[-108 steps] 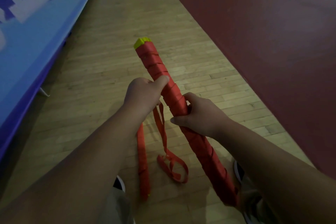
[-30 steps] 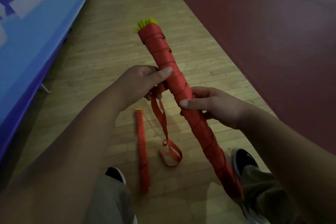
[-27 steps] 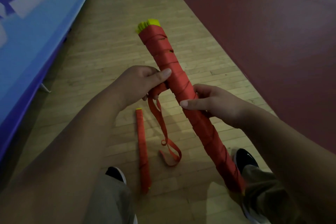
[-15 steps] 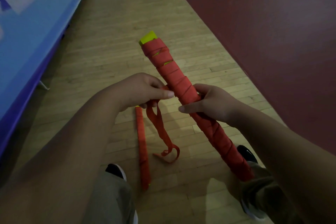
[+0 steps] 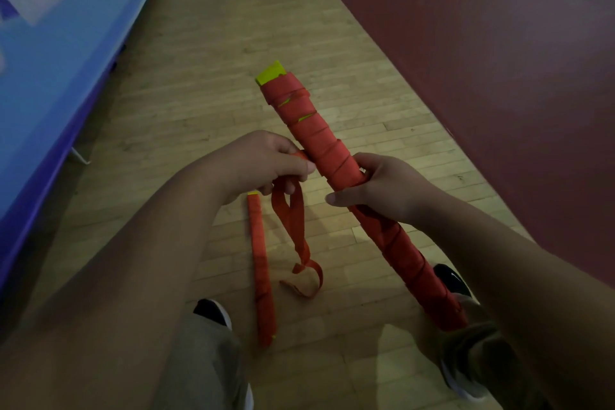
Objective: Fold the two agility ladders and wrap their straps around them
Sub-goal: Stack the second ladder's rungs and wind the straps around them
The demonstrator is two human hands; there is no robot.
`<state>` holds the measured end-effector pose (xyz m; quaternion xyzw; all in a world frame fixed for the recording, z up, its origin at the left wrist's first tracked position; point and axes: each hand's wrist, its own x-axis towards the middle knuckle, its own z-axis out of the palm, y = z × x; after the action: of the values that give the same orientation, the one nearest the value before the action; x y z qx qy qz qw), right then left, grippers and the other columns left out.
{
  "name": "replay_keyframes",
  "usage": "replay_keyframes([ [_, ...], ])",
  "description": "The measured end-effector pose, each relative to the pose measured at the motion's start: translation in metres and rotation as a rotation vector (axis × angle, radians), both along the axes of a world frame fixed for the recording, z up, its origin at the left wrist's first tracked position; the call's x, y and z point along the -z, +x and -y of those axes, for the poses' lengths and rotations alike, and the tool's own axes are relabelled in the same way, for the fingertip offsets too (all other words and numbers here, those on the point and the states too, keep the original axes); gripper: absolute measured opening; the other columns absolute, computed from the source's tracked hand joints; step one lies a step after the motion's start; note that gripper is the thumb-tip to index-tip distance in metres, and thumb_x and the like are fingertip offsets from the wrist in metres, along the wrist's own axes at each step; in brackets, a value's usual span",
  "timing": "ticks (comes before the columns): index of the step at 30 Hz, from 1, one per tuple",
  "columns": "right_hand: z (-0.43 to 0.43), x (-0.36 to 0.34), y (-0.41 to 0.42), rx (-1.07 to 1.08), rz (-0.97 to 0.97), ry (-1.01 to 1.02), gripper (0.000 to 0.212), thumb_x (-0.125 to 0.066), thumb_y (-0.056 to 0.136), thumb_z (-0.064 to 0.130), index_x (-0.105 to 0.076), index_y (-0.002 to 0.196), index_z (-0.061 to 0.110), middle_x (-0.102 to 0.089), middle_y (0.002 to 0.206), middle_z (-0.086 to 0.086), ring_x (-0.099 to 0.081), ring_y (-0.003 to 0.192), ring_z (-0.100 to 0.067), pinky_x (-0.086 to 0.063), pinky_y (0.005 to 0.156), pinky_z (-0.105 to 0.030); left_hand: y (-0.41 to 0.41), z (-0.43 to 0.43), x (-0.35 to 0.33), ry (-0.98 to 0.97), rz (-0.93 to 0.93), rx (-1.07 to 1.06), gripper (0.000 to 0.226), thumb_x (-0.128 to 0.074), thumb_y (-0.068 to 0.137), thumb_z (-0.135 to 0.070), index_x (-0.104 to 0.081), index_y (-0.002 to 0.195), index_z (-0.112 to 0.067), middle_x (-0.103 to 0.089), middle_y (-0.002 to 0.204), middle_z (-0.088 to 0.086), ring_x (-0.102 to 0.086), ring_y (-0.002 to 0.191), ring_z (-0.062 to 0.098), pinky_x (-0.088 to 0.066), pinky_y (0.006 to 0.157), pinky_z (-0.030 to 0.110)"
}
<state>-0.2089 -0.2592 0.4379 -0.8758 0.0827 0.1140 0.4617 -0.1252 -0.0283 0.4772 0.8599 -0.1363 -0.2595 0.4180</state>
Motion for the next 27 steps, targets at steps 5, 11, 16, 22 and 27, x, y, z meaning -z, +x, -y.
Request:
replay_keyframes([
  [5,-0.004,0.004,-0.002,0.017,0.015,-0.008,0.052,-0.097,0.076,0.05,-0.068,0.119,0.04,-0.079,0.094,0.005,-0.077,0.084,-0.015,-0.065,0.079,-0.041,-0.006,0.01,-0.005,-0.045,-0.033,-0.082,0.047,-0.072,0.097,-0.057,-0.081,0.1,-0.011,-0.079,0.084,-0.001,-0.073,0.071,0.012,-0.045,0.061,0.03],
  [11,-0.015,0.007,-0.008,0.009,0.04,-0.024,0.064,-0.095,0.078,0.045,-0.064,0.135,0.044,-0.077,0.099,0.009,-0.075,0.091,-0.014,-0.065,0.089,-0.045,-0.009,0.019,-0.005,0.012,0.034,-0.166,0.068,-0.066,0.088,-0.081,-0.082,0.093,-0.015,-0.077,0.075,-0.004,-0.072,0.067,0.01,-0.049,0.066,0.033],
  [16,-0.025,0.016,-0.01,0.038,0.062,-0.121,0.06,-0.093,0.079,0.051,-0.063,0.131,0.046,-0.074,0.096,0.013,-0.073,0.088,-0.012,-0.064,0.089,-0.047,-0.013,0.029,0.0,0.112,0.162,-0.272,0.078,-0.059,0.083,-0.091,-0.081,0.079,-0.017,-0.079,0.071,0.001,-0.076,0.065,0.014,-0.053,0.07,0.034],
  [22,-0.029,0.017,-0.011,0.081,0.057,-0.196,0.048,-0.091,0.079,0.058,-0.065,0.117,0.044,-0.074,0.091,0.013,-0.073,0.084,-0.012,-0.065,0.084,-0.045,-0.016,0.038,0.0,0.17,0.272,-0.27,0.062,-0.058,0.092,-0.083,-0.077,0.082,-0.025,-0.077,0.079,-0.004,-0.074,0.074,0.017,-0.053,0.072,0.035],
  [27,-0.033,0.012,-0.015,0.129,0.101,-0.348,0.048,-0.087,0.082,0.062,-0.065,0.122,0.047,-0.071,0.088,0.017,-0.069,0.082,-0.008,-0.064,0.081,-0.041,-0.014,0.039,0.002,0.208,0.322,-0.26,0.06,-0.054,0.094,-0.083,-0.077,0.086,-0.028,-0.077,0.082,-0.003,-0.074,0.079,0.018,-0.056,0.075,0.037],
])
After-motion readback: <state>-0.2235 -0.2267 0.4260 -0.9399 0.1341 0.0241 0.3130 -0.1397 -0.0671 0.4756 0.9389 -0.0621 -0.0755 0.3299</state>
